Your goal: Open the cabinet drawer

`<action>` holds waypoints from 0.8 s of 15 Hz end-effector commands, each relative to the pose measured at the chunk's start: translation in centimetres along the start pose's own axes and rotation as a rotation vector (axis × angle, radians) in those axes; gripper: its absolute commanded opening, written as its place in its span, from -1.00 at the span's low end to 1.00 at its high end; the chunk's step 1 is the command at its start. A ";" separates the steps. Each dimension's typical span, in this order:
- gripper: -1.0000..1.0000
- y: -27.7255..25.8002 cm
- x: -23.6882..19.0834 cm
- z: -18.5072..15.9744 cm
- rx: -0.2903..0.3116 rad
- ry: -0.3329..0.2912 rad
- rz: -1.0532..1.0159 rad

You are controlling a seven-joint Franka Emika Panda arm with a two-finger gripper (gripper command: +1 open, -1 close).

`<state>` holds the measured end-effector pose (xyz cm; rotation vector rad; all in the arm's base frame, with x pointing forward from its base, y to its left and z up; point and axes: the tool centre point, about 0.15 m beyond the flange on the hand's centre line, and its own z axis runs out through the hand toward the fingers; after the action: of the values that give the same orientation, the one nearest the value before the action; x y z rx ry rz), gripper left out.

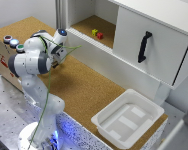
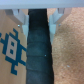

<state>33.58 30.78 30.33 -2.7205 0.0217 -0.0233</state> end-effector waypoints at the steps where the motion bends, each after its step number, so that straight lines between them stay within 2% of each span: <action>1: -1.00 8.8 2.1 1.6 -0.031 0.017 0.040; 3: -1.00 11.1 2.4 1.8 -0.058 0.020 0.070; 5: -1.00 12.9 2.9 1.5 -0.058 0.027 0.089; 12: -1.00 18.8 4.6 -1.6 -0.092 0.089 0.169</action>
<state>34.35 19.73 29.99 -2.8145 0.1852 -0.0794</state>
